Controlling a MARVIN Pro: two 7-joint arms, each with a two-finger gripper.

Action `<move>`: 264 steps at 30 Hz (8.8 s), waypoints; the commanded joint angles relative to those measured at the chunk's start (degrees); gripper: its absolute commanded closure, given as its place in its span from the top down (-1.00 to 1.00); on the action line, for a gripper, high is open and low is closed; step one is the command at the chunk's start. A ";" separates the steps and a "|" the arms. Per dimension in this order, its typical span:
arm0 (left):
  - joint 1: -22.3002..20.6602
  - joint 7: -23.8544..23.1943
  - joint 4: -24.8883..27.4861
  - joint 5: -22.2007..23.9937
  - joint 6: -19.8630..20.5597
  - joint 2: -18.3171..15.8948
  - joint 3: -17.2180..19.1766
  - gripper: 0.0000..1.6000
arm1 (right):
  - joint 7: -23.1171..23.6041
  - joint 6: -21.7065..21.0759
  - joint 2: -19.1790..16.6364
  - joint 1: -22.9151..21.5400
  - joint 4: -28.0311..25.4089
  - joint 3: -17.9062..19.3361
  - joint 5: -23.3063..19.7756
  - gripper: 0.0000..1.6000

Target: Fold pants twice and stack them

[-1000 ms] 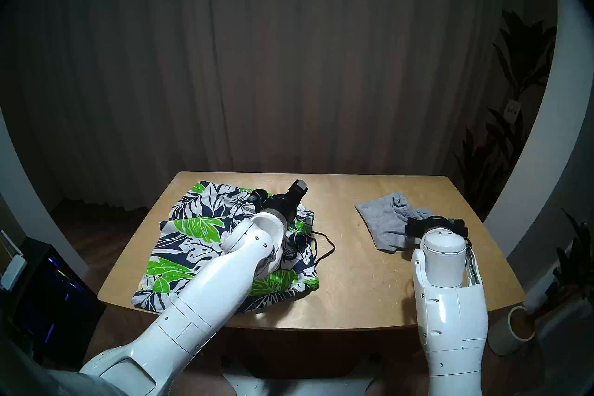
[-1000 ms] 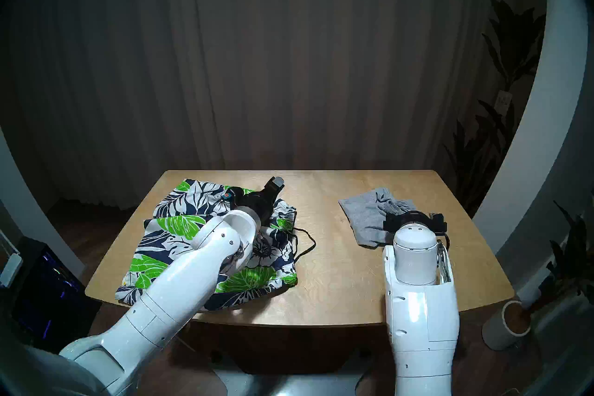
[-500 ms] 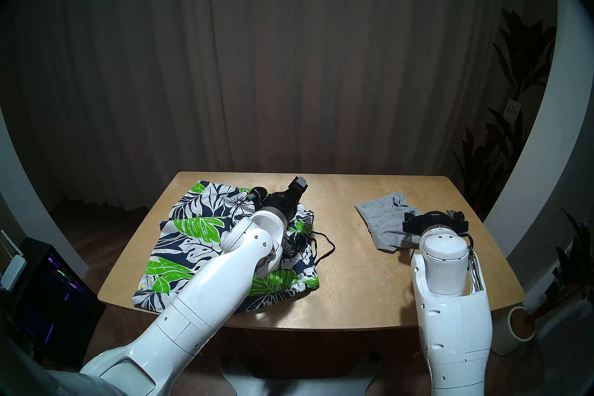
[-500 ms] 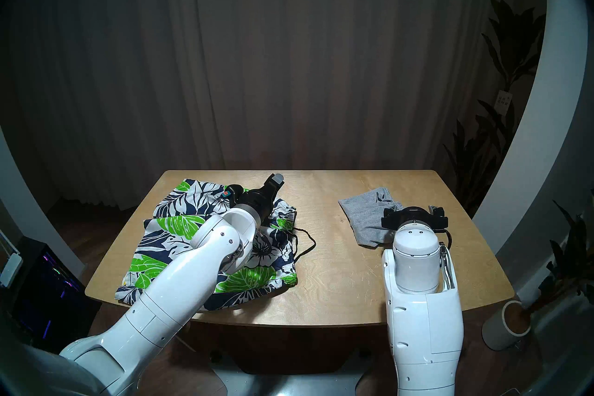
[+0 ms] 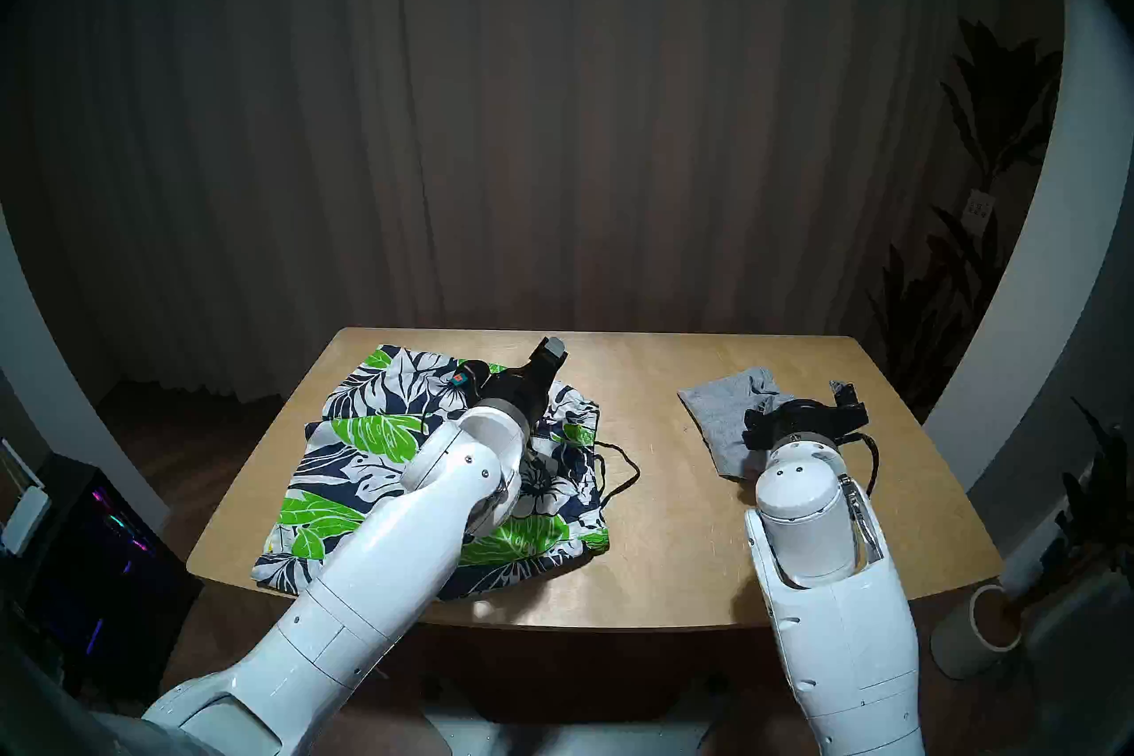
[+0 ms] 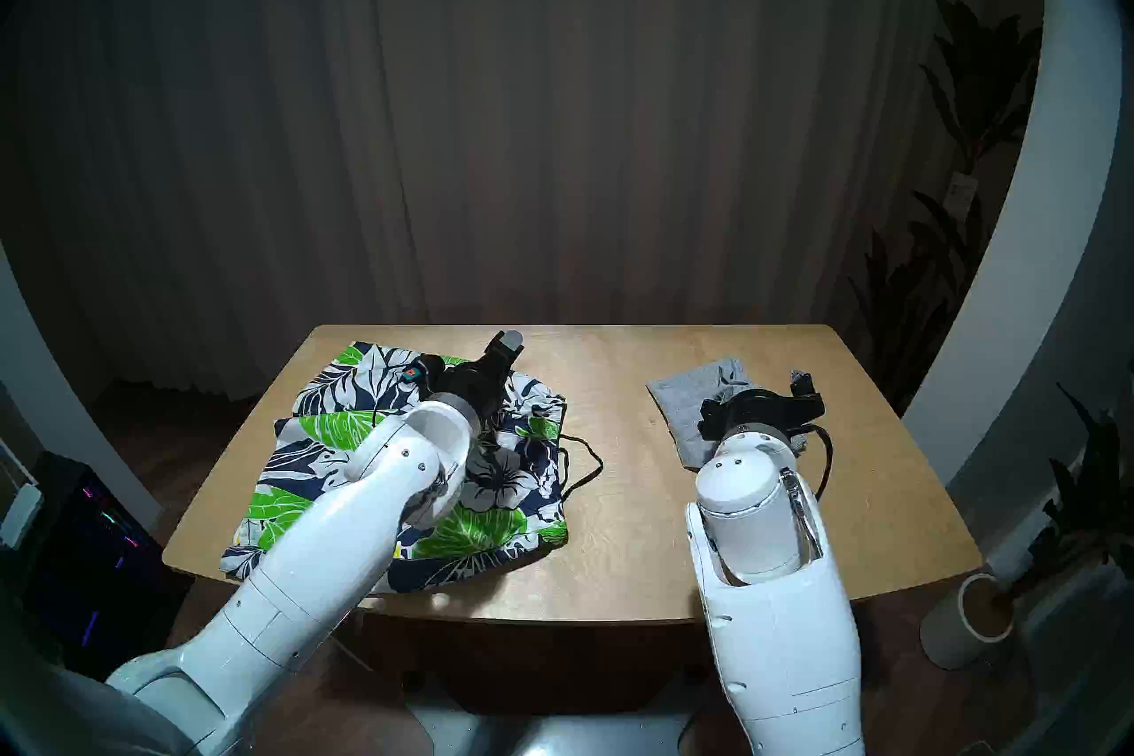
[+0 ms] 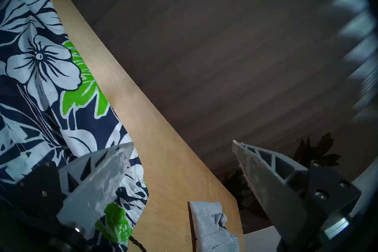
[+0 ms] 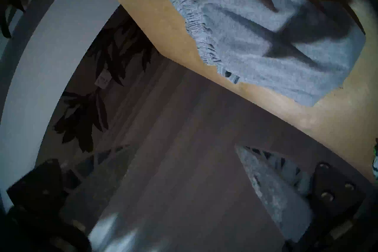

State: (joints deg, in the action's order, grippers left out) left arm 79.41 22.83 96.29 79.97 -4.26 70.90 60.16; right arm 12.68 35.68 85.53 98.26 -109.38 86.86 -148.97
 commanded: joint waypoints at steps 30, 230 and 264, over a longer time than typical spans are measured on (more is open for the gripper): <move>1.40 -2.11 2.99 3.42 -1.31 -2.57 2.53 1.00 | -39.01 -6.73 -25.32 -1.81 -7.28 -1.95 26.28 1.00; -3.38 1.91 -5.47 1.79 -0.47 2.72 2.45 1.00 | -24.13 -12.73 -25.69 -7.16 20.91 -8.48 38.53 -1.00; -4.43 0.74 -6.53 1.72 -0.29 3.57 3.87 1.00 | -45.61 -4.62 -30.64 -1.10 -0.75 -4.04 39.48 1.00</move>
State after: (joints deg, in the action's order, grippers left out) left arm 76.31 24.68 88.65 81.62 -4.37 74.49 63.34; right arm -28.36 29.56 57.41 97.16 -104.17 83.03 -111.66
